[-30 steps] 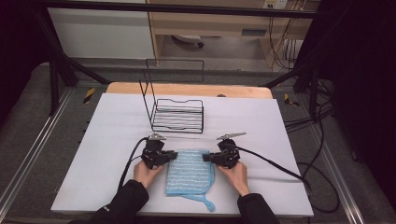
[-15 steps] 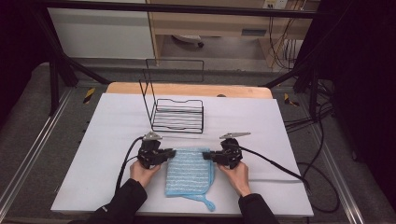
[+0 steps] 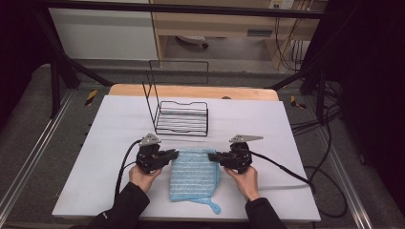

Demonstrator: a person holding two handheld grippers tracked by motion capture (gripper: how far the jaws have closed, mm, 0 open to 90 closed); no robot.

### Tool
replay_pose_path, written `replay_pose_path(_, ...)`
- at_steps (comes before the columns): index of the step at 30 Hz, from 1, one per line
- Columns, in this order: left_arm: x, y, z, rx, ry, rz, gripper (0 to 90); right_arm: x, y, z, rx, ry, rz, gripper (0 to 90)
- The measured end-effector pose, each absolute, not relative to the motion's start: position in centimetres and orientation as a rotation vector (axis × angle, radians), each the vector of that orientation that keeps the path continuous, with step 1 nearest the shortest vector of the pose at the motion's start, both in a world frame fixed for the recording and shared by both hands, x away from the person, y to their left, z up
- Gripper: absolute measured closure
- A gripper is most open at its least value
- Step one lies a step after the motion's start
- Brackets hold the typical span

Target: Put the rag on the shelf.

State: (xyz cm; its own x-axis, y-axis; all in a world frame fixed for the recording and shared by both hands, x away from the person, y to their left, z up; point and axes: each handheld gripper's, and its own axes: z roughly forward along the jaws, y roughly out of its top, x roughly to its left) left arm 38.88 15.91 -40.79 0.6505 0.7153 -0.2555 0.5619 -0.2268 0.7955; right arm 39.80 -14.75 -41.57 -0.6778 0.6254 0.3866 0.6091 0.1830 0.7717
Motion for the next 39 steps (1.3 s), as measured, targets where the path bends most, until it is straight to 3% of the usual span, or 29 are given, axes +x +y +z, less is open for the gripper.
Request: replay_pose_path(39,35.7,16.0,-34.5,1.764,0.842,0.373,81.4,36.9,-15.6,-35.2,0.923,2.189,1.687,80.7)
